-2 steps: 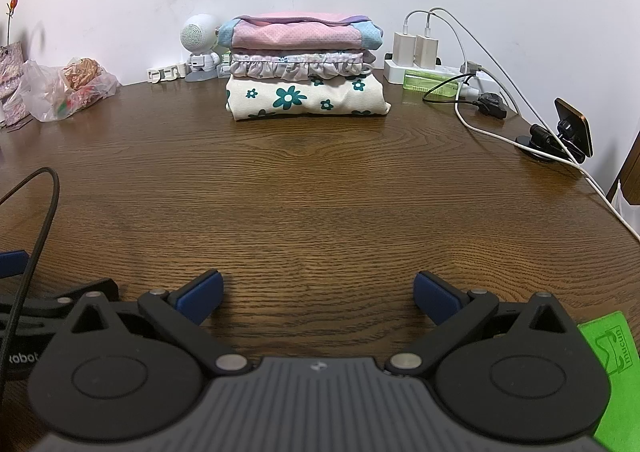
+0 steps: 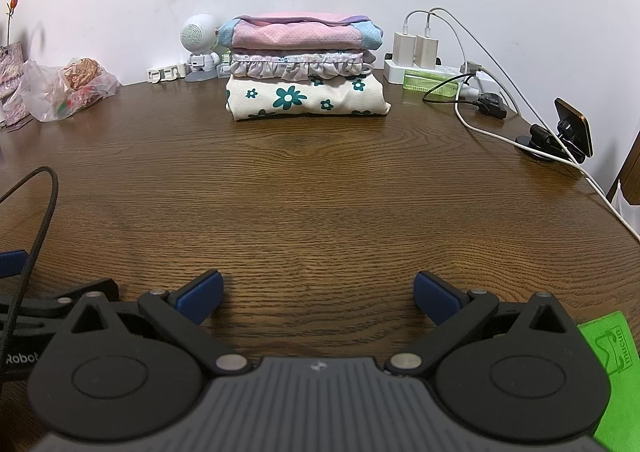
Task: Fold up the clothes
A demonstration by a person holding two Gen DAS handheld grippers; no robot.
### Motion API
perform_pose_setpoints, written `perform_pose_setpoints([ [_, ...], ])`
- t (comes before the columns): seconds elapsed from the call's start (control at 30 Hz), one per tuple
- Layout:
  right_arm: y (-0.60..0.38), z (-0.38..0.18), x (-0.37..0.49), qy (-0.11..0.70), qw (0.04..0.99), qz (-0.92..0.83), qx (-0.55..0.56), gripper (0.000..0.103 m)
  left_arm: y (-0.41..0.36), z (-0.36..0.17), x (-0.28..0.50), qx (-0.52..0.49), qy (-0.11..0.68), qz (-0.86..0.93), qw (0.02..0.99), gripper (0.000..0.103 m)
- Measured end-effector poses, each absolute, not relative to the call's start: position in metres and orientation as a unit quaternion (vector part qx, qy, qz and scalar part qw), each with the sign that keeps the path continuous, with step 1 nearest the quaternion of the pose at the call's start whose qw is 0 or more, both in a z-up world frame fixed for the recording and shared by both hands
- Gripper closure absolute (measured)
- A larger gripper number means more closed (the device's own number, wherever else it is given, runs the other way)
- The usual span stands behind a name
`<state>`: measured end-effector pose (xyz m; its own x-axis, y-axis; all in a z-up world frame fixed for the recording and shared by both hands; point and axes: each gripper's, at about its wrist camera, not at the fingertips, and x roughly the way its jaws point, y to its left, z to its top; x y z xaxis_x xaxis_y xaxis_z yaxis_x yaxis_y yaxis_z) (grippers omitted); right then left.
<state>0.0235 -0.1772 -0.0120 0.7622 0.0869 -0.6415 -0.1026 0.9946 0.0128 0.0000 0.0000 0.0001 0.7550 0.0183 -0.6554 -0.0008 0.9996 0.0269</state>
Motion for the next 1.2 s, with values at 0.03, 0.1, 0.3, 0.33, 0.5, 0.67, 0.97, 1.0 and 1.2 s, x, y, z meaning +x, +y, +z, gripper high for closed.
perform_pose_setpoints([
  [0.03, -0.1772, -0.012, 0.0235, 0.341, 0.939, 0.05, -0.012, 0.001, 0.0, 0.0001, 0.0, 0.012, 0.349, 0.005, 0.937, 0.0],
  [0.1, -0.1772, -0.012, 0.0234, 0.341, 0.939, 0.05, -0.012, 0.001, 0.0, 0.0002, 0.0001, 0.011, 0.348, 0.004, 0.937, 0.0],
  [0.3, -0.1772, -0.012, 0.0235, 0.341, 0.938, 0.051, -0.011, 0.001, 0.0001, 0.0005, 0.0002, 0.007, 0.344, 0.003, 0.939, 0.0],
  [0.33, -0.1772, -0.012, 0.0235, 0.342, 0.938, 0.051, -0.011, 0.001, 0.0001, 0.0005, 0.0002, 0.007, 0.344, 0.003, 0.939, 0.0],
  [0.5, -0.1772, -0.012, 0.0236, 0.342, 0.938, 0.051, -0.011, 0.001, 0.0001, 0.0007, 0.0002, 0.005, 0.342, 0.002, 0.94, 0.0],
  [0.67, -0.1772, -0.012, 0.0235, 0.342, 0.938, 0.051, -0.011, 0.001, -0.0001, 0.0005, 0.0003, 0.005, 0.342, 0.002, 0.94, 0.0],
  [0.97, -0.1772, -0.0119, 0.0236, 0.342, 0.938, 0.051, -0.011, 0.001, -0.0002, 0.0005, 0.0004, 0.005, 0.342, 0.002, 0.94, 0.0],
  [1.0, -0.1772, -0.0119, 0.0236, 0.342, 0.938, 0.051, -0.011, 0.001, -0.0002, 0.0005, 0.0004, 0.005, 0.342, 0.002, 0.94, 0.0],
  [1.2, -0.1771, -0.0119, 0.0237, 0.342, 0.938, 0.051, -0.011, 0.001, -0.0003, 0.0005, 0.0005, 0.005, 0.342, 0.002, 0.94, 0.0],
])
